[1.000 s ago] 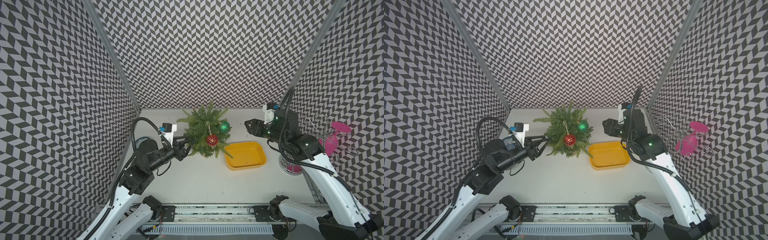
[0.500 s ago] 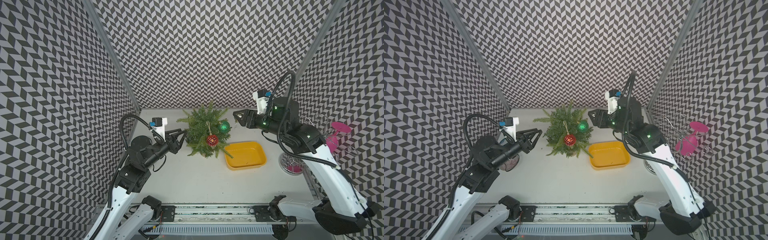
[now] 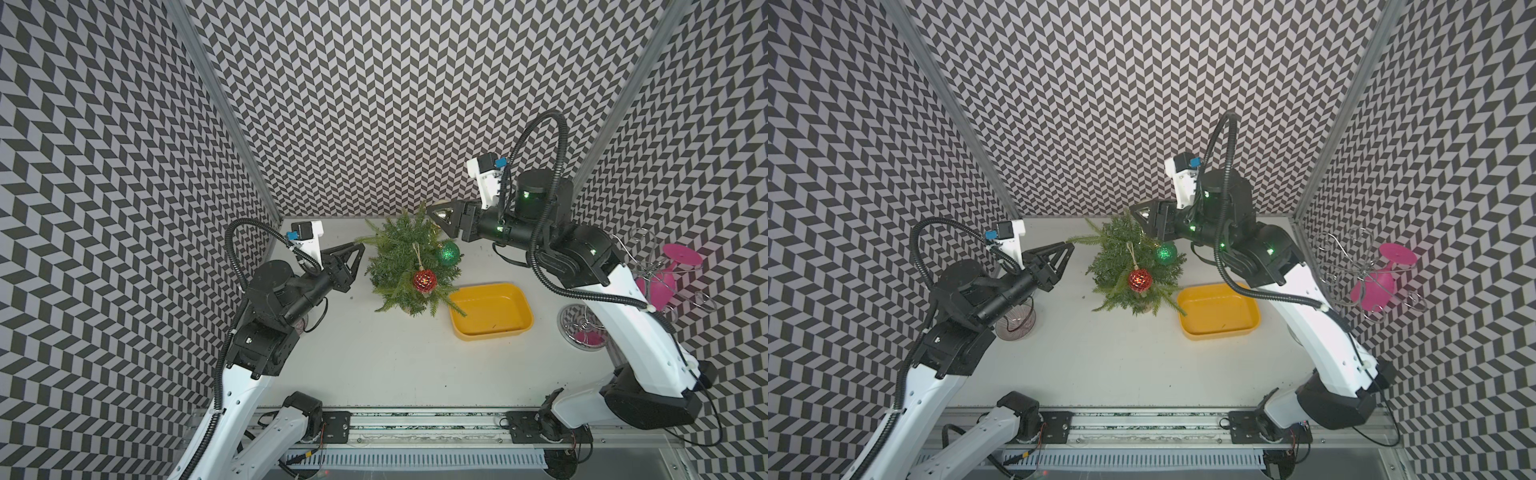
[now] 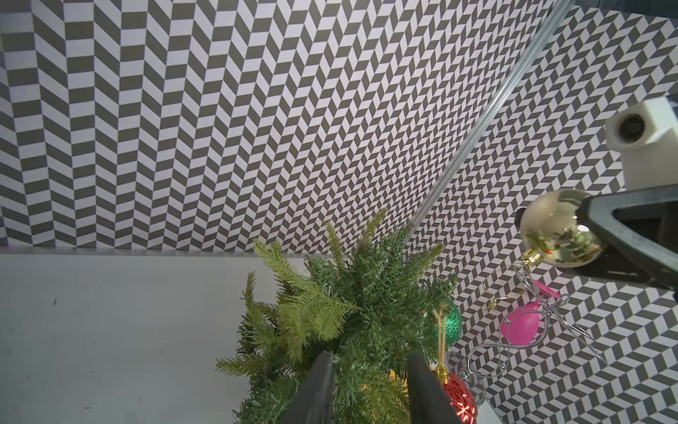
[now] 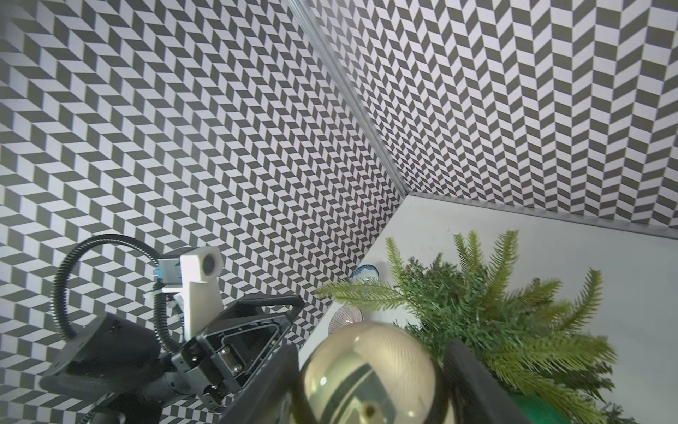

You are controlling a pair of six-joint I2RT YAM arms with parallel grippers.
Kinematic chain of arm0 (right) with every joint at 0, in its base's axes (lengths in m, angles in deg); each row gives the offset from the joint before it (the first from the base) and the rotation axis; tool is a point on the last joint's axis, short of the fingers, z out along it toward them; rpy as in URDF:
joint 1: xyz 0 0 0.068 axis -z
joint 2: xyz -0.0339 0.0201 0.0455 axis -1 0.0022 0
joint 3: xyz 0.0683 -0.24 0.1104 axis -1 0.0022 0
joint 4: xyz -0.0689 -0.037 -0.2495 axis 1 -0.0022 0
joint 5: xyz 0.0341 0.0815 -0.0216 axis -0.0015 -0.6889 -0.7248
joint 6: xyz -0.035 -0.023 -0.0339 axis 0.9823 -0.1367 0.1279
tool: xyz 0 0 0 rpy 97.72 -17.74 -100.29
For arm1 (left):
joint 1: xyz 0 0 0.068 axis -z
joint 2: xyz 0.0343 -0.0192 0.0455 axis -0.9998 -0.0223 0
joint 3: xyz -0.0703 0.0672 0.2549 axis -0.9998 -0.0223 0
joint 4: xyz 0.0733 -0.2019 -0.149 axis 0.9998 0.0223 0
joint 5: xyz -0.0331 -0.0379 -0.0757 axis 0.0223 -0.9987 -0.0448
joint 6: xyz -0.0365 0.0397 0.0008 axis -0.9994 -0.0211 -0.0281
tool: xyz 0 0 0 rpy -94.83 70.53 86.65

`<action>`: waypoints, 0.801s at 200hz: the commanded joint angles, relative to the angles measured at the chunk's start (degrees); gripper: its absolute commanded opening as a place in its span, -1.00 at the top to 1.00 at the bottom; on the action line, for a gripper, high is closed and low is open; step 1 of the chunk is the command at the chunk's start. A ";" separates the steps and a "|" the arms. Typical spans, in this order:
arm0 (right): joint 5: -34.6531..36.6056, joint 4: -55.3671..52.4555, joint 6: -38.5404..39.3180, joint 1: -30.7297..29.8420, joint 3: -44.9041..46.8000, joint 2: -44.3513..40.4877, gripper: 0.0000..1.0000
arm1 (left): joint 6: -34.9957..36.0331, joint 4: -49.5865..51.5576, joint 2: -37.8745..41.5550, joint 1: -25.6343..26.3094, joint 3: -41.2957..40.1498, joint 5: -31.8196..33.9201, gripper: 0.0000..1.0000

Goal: Decorate the small christmas tree with ornaments
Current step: Hang an ornament on the christmas tree.

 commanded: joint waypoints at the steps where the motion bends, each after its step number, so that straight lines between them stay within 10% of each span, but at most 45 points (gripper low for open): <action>1: -1.41 3.51 -0.25 -1.05 -2.65 1.92 -0.24 | -1.21 -1.13 -0.29 -1.11 2.21 0.77 0.30; 160: -2.70 8.17 -0.08 -2.60 -8.98 10.11 -0.22 | -6.93 -12.58 -12.93 -3.99 9.27 -22.62 0.27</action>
